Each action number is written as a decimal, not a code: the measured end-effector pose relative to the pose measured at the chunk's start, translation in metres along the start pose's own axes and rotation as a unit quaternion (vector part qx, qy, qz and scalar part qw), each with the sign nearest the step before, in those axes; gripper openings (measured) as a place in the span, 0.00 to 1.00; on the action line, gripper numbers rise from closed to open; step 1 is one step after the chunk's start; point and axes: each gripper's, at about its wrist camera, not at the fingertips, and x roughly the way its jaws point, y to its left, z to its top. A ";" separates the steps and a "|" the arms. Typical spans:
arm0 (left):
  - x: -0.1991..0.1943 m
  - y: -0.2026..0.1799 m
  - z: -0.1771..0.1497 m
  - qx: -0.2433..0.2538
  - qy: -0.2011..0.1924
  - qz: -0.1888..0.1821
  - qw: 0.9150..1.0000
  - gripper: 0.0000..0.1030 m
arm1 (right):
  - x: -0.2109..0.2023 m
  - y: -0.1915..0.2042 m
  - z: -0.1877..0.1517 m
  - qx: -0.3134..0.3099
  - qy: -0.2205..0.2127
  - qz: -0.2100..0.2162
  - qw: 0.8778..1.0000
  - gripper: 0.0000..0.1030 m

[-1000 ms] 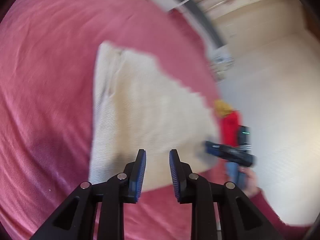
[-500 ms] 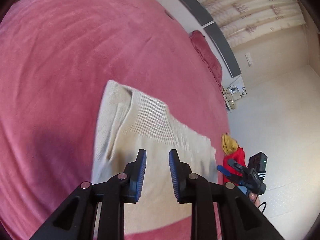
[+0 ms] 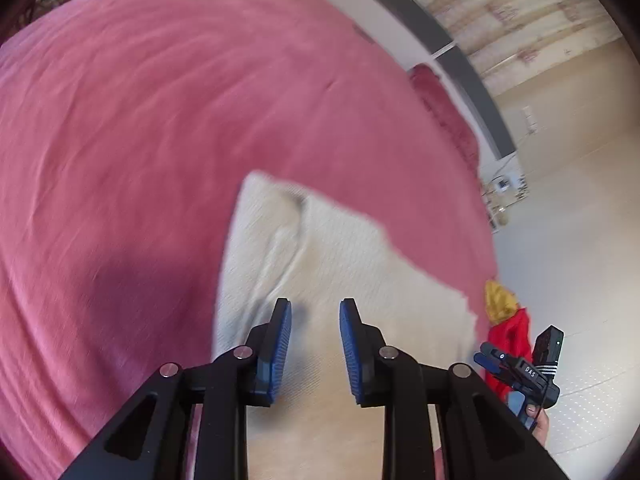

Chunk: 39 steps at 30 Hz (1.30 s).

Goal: Fold clothes

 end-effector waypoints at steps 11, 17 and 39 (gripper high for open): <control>0.052 -0.010 0.021 0.037 0.044 0.080 0.995 0.25 | -0.007 -0.017 0.032 0.038 0.081 -0.002 0.996 0.92; 0.014 -0.035 -0.005 0.123 -0.003 0.045 0.991 0.25 | -0.047 -0.015 0.006 0.045 0.029 -0.052 0.997 0.89; 0.000 -0.021 -0.085 0.112 0.041 0.099 0.988 0.25 | -0.072 0.063 -0.110 -0.021 0.017 0.117 0.993 0.94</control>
